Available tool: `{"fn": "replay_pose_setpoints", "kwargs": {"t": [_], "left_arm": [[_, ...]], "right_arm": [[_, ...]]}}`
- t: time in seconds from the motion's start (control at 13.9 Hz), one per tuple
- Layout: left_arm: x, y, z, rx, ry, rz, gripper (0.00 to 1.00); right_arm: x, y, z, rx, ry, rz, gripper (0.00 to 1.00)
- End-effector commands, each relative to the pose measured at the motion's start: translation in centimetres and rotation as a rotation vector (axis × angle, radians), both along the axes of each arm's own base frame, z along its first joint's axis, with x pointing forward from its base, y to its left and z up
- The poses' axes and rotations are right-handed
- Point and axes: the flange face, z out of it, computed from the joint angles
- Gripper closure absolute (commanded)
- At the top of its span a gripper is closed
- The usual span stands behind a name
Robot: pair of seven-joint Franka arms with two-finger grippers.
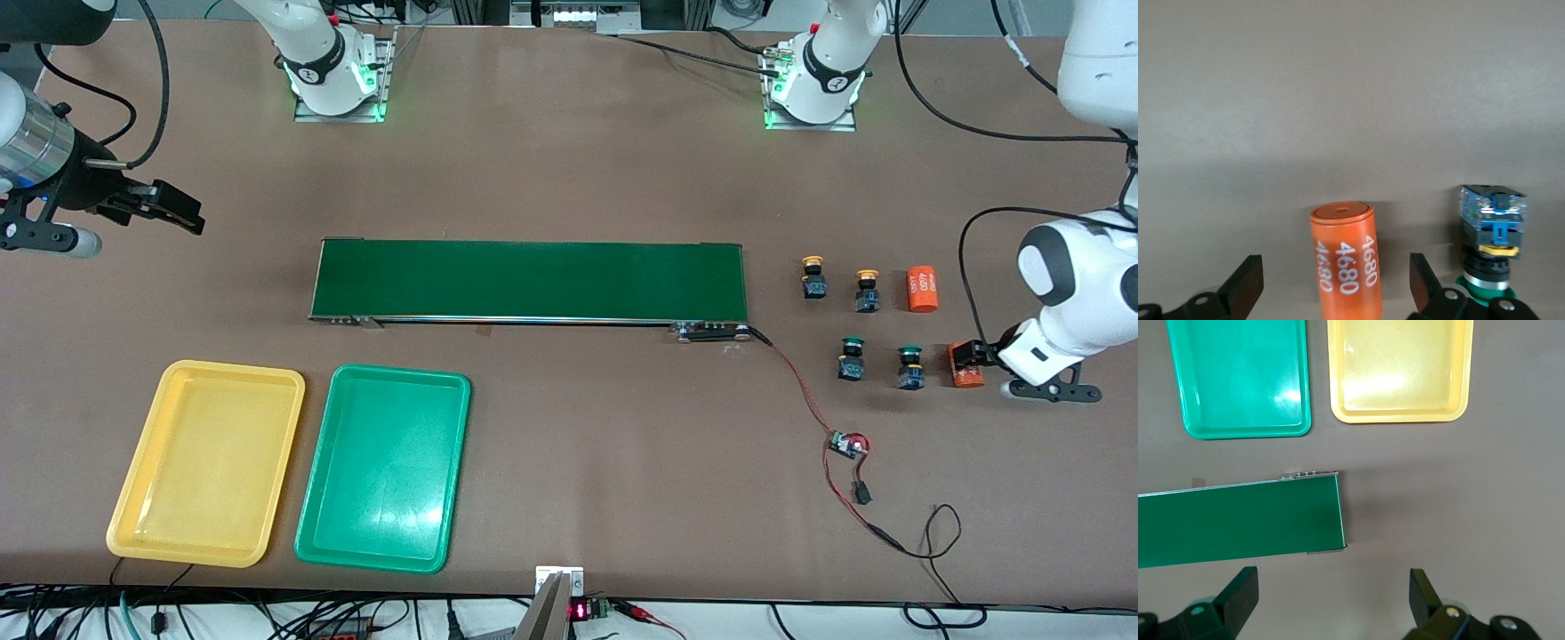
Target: Sort buttons by color to trays
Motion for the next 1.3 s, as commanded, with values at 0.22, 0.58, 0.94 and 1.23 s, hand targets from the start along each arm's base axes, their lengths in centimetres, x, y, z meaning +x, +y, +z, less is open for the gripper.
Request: {"fn": "replay_pose_setpoints", "kwargs": {"t": [0.22,0.58,0.94,1.23], "left_arm": [[-0.4,0.7,-2.1,-0.016,0.021,-0.008,0.54],[-0.1,-0.3,-1.7,-0.028,0.044,-0.036,0.79],[1.3,-3.5,6.4,-0.037,0.034,-0.316,0.79],[2.0,-11.5,13.6,-0.102,0.137,-0.465,0.78]], "right_arm": [[-0.1,0.2,0.0,0.002,-0.007,-0.005,0.00],[-0.1,0.1,0.0,0.001,-0.006,-0.007,0.00],[-0.2,0.1,-0.1,-0.006,-0.003,-0.005,0.00],[-0.1,-0.1,-0.1,-0.004,-0.003,-0.008,0.00]]}}
